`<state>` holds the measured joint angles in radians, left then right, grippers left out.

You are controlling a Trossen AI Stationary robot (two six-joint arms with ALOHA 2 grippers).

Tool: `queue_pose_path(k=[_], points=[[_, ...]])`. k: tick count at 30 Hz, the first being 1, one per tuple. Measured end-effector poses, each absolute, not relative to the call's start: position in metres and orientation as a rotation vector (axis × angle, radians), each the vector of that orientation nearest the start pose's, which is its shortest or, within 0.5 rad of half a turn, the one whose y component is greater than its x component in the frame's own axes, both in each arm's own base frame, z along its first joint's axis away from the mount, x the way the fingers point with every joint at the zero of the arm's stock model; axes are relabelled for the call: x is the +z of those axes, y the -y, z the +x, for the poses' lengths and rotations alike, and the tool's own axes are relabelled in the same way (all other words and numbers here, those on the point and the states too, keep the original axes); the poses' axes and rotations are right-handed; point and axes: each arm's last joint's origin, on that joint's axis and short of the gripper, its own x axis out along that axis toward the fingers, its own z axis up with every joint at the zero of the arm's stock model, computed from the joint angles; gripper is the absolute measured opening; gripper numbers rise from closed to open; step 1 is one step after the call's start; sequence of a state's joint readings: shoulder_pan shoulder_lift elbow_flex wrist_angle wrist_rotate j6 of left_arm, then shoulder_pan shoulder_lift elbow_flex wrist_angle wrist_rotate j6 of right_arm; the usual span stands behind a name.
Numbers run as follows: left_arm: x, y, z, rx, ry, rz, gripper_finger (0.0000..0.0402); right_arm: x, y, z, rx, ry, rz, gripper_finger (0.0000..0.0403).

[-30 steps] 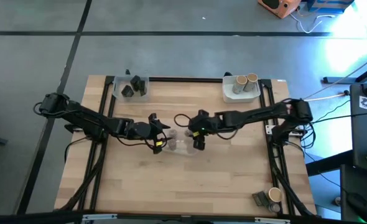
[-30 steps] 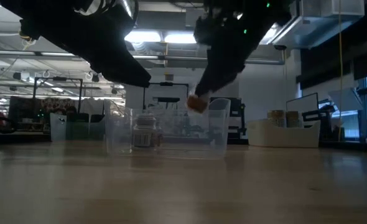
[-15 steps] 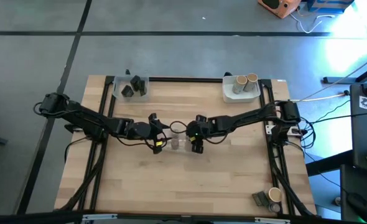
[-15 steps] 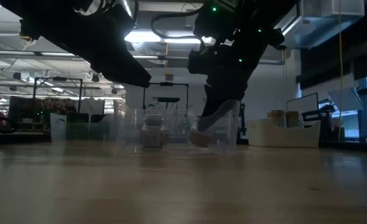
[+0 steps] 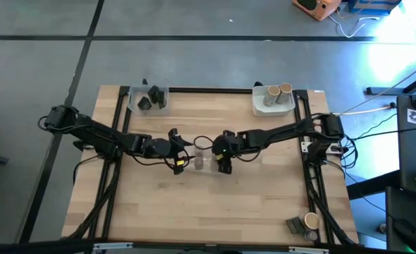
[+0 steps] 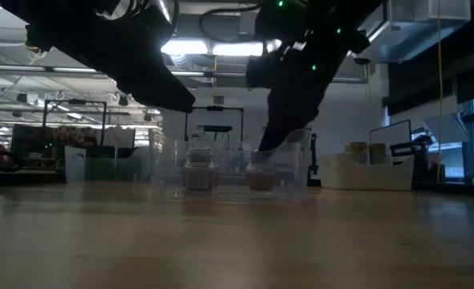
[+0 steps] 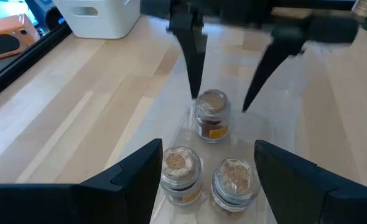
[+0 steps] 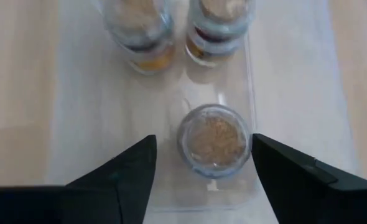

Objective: Sort spices by type
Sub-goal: Put the brown seasoning bottle into the bottom transparent bin, then put the black seasoning can into the top transparent bin

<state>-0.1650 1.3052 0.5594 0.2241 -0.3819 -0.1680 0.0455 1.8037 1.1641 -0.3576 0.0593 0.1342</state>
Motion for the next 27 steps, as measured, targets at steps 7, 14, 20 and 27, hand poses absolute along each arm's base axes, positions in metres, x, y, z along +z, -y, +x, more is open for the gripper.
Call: queue_pose_path(k=[7, 14, 20, 27], points=[[0.189, 0.031, 0.252, 0.256, -0.482, -0.032, 0.0237, 0.23, -0.029, 0.344, -0.043, -0.899, 0.056, 0.0301], [0.19, 0.031, 0.252, 0.256, -0.467, -0.042, 0.0237, 0.274, -0.043, 0.303, -0.066, -0.884, 0.002, 0.0306], [0.192, 0.031, 0.253, 0.254, -0.448, -0.045, 0.0237, 0.287, -0.061, 0.274, -0.049, -0.942, 0.007, 0.0304], [0.193, 0.025, 0.255, 0.28, -0.434, -0.061, 0.0237, 0.282, -0.096, 0.249, -0.049, -1.057, 0.001, 0.0303]])
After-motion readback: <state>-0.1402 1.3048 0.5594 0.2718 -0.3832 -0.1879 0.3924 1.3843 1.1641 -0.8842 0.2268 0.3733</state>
